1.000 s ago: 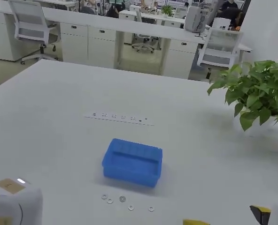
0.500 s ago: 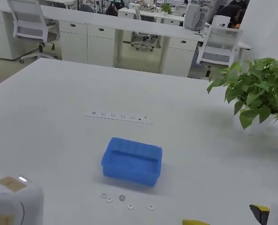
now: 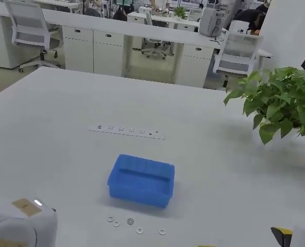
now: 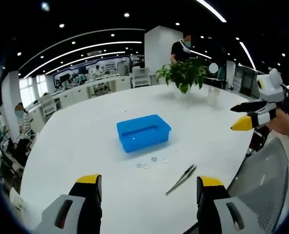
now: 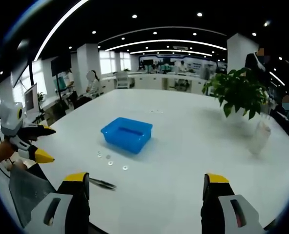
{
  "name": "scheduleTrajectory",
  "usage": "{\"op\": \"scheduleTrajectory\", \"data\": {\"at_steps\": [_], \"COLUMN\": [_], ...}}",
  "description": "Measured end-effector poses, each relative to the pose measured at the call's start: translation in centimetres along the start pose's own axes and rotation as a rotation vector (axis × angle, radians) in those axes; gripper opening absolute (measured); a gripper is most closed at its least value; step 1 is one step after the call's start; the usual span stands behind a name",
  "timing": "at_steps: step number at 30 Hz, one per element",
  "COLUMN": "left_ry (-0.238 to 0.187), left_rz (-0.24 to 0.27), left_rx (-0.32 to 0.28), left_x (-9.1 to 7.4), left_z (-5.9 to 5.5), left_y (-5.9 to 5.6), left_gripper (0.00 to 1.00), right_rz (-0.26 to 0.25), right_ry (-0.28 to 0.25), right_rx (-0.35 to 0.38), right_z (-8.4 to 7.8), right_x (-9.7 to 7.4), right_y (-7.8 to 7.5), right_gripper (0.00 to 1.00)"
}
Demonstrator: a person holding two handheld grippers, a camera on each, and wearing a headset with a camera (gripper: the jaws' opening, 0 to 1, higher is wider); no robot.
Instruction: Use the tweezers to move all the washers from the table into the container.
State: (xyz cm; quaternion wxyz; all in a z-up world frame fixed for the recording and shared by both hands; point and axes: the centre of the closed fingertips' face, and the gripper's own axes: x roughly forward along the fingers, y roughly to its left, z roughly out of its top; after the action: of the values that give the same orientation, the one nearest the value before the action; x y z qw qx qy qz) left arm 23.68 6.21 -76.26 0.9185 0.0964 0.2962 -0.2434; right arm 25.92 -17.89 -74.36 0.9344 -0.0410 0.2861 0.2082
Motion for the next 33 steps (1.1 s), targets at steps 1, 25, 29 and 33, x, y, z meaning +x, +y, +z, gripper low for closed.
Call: {"op": "scheduleTrajectory", "data": {"at_steps": [1, 25, 29, 33], "left_ry": [0.017, 0.391, 0.444, 0.466], "left_rz": [-0.015, -0.432, -0.445, -0.442], "left_rx": [0.014, 0.319, 0.327, 0.365], "left_x": [0.4, 7.3, 8.3, 9.1], "left_z": [-0.3, -5.5, -6.8, -7.7], "left_y": [-0.1, -4.8, -5.2, -5.3], "left_gripper": [0.79, 0.34, 0.32, 0.32], "right_rz": [-0.001, -0.019, -0.018, -0.024], "right_ry": [0.001, 0.040, 0.047, 0.053], "right_rx": [0.000, 0.027, 0.029, 0.020], "right_z": [0.0, -1.7, -2.0, -2.1], "right_x": [0.0, -0.1, -0.1, -0.1], "right_y": [-0.1, -0.9, -0.7, -0.9], "right_gripper": [0.96, 0.95, 0.95, 0.95]}}
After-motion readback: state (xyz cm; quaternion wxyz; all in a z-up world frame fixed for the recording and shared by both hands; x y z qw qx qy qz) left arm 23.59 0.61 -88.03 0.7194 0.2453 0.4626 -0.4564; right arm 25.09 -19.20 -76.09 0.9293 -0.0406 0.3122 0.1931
